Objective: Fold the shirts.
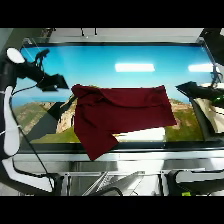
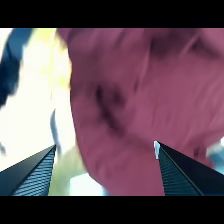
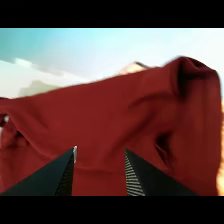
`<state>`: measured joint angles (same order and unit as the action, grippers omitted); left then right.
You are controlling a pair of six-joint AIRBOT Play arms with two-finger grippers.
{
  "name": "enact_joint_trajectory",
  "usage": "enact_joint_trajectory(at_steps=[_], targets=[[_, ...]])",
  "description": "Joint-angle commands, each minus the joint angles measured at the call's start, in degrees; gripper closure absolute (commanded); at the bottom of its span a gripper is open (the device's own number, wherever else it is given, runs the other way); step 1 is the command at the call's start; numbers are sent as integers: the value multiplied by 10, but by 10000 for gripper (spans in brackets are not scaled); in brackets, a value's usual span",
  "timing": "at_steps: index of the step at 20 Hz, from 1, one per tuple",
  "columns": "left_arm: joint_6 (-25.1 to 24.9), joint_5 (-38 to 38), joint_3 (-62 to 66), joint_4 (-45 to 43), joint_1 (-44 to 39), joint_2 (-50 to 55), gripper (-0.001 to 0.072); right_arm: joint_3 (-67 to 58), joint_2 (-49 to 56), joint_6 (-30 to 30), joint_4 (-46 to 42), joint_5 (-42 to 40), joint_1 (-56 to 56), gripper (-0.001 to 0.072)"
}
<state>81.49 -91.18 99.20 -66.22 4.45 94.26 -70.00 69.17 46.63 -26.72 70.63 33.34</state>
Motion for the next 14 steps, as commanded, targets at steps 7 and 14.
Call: enact_joint_trajectory(at_steps=[7,14], targets=[[-112,202,-567,128,37,-180,11,36,-31,31,-95,57,89,349],[-216,247,-589,253,37,-104,128,37,-31,31,-94,79,89,348]])
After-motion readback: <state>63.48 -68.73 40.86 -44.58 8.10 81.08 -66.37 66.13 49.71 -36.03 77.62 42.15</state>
